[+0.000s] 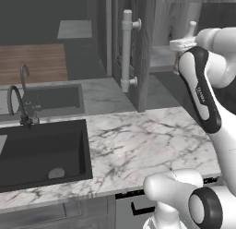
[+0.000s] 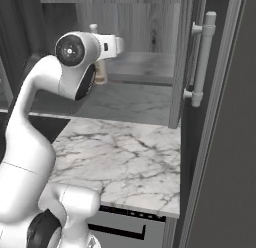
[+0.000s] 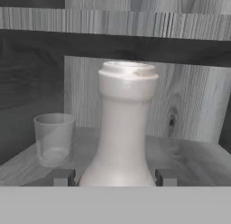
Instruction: There is a bowl on the dining counter. Grab a lemon wedge from the fridge and place it in the bowl. Then get the liquor bottle and glass cup from the cabinet and place them next to the bowl.
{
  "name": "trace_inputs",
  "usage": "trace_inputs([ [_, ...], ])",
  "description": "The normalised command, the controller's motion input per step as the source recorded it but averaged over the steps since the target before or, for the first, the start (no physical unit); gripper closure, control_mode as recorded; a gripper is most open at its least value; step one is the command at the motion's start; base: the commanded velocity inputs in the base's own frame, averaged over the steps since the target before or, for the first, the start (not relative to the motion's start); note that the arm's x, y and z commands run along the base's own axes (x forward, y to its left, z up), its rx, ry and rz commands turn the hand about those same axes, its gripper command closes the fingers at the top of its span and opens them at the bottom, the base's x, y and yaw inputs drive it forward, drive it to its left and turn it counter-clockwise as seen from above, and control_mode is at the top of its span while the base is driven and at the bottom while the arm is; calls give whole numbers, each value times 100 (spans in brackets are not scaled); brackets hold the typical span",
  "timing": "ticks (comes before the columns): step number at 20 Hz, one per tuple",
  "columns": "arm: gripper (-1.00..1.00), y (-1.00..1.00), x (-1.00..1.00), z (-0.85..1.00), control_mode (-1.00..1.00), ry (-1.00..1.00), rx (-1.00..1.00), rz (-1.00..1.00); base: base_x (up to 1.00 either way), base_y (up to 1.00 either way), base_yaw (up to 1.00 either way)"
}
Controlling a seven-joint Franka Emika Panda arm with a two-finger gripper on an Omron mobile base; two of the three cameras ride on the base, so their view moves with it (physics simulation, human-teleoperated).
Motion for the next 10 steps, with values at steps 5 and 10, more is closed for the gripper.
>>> trace_inputs([
  [5, 100, 0, -100, 0, -100, -3, 1, -4, 0, 0, 0],
  [10, 100, 0, -100, 1, -100, -5, 2, -4, 0, 0, 0],
])
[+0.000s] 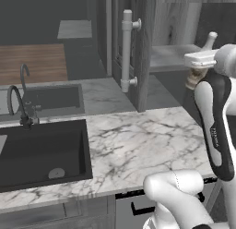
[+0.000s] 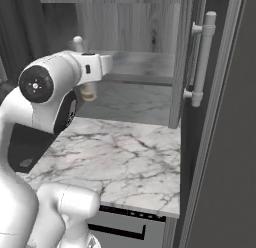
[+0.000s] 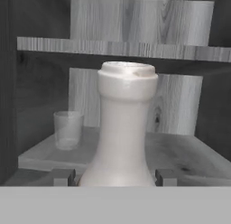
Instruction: There is a bowl on the dining counter. Grab a lemon wedge from the fridge and place it in the bowl. Then get the liquor bottle and glass cup from the cabinet and place them next to the bowl.
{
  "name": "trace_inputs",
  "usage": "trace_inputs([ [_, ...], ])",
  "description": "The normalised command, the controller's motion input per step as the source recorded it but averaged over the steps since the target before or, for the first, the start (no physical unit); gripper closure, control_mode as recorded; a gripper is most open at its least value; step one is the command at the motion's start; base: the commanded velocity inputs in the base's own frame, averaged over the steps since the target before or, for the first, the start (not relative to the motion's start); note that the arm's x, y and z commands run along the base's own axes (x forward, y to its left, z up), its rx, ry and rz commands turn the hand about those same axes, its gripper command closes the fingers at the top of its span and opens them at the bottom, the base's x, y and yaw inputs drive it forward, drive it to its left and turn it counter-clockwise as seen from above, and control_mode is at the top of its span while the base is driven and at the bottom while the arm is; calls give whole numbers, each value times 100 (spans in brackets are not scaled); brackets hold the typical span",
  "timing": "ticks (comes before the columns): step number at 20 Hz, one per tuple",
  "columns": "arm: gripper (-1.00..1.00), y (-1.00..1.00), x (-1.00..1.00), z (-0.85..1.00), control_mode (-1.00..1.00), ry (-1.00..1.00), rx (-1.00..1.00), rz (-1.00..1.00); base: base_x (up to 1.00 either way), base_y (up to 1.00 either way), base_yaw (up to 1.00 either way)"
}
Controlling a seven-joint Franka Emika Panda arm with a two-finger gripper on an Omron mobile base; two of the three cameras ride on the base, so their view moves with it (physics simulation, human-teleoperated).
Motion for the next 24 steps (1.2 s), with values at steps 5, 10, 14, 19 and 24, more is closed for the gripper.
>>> trace_inputs([
  [5, 100, 0, -100, 0, -100, -5, 0, -3, 0, 0, 0],
  [10, 100, 0, -100, 0, -100, -1, 0, -1, 0, 0, 0],
  [14, 100, 0, -100, 0, -100, 0, 0, 0, 0, 0, 0],
  [19, 100, 0, 0, 0, 100, 0, 0, 0, -96, 1, 0],
  [24, 100, 0, 0, 0, 100, 0, 0, 0, -76, 25, -3],
])
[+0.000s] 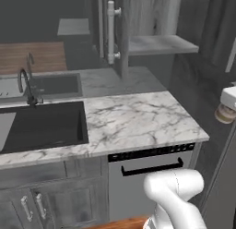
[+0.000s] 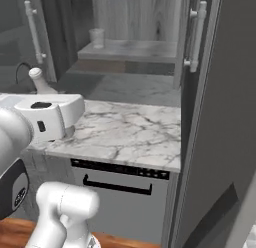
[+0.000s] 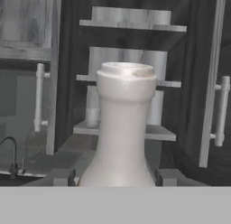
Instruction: There is a bowl on the dining counter. Grab a lemon wedge from the fridge and place it in the bowl. Then get the liquor bottle and glass cup from the cabinet and place them next to the bowl.
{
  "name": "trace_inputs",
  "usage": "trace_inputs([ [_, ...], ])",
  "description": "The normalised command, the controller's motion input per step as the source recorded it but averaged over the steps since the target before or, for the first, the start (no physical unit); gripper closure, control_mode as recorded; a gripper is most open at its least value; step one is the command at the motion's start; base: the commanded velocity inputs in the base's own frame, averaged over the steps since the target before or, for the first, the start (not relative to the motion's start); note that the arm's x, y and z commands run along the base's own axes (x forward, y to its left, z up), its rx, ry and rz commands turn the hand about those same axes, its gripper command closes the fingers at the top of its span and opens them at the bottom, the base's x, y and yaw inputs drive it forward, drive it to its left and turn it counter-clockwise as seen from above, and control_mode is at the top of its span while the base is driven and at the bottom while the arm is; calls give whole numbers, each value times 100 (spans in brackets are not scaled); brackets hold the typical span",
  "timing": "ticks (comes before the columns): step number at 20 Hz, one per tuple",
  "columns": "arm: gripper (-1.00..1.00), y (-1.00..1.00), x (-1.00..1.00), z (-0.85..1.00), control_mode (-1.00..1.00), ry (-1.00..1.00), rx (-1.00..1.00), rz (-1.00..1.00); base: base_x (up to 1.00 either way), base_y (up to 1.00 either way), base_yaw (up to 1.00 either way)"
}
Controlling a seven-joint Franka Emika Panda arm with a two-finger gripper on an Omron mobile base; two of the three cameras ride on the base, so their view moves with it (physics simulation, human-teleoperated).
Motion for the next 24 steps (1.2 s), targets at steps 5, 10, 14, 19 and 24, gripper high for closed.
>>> trace_inputs([
  [5, 100, 0, 0, 0, 100, 0, 0, 0, -71, 48, -11],
  [10, 100, 0, 0, 0, 100, 0, 0, 0, -65, 60, -20],
  [14, 100, 0, 0, 0, 100, 0, 0, 0, -67, 57, -33],
  [19, 100, 0, 0, 0, 100, 0, 0, 0, -72, 52, -42],
  [24, 100, 0, 0, 0, 100, 0, 0, 0, -75, 40, -50],
])
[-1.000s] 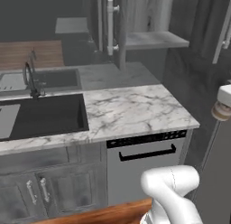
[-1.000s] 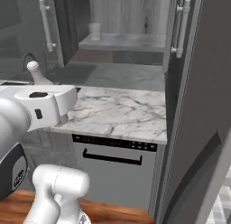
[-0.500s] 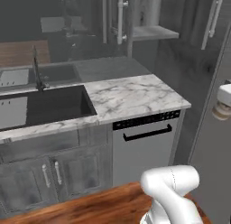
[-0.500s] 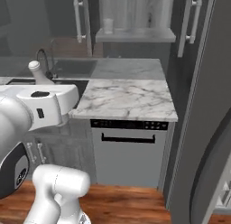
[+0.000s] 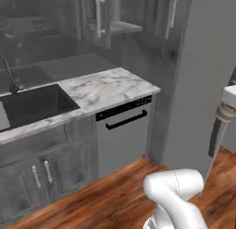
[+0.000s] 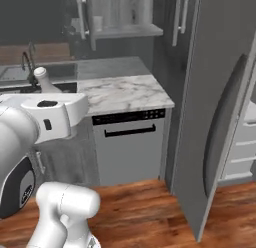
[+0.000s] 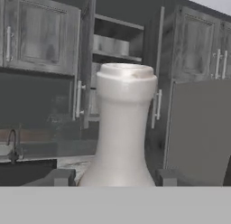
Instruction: There is a bowl on the dining counter. Grab a lemon wedge from the fridge and place it in the bowl. Then get the liquor bottle and glass cup from the cabinet and place them next to the bowl.
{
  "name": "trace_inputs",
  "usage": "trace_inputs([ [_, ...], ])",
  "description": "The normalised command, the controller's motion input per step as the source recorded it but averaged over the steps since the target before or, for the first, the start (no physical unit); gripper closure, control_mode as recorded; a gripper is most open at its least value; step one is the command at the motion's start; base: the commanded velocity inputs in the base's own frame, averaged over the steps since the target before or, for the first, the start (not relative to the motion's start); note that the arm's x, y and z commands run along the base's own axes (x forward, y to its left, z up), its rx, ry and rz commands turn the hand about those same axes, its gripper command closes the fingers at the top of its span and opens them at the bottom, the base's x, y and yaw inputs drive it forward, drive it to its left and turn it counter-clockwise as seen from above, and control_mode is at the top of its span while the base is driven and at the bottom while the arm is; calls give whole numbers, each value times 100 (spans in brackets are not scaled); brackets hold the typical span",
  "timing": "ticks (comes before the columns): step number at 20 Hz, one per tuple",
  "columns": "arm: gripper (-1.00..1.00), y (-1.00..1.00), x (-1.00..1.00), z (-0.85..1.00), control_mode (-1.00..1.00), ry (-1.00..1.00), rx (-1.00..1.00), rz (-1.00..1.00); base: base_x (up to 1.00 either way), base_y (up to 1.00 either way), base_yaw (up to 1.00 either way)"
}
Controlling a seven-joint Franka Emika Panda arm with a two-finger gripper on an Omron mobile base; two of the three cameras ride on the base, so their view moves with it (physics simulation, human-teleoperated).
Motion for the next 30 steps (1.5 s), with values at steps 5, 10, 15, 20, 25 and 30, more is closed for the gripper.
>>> trace_inputs([
  [5, 100, 0, 0, 0, 100, 0, 0, 0, -61, 22, -60],
  [10, 100, 0, 0, 0, 100, 0, 0, 0, -38, 1, -64],
  [15, 100, 0, 0, 0, 100, 0, 0, 0, -8, -9, -64],
  [20, 100, 0, 0, 0, 100, 0, 0, 0, 5, -24, -59],
  [25, 100, 0, 0, 0, 100, 0, 0, 0, 32, -33, -50],
  [30, 100, 0, 0, 0, 100, 0, 0, 0, 76, -20, -36],
])
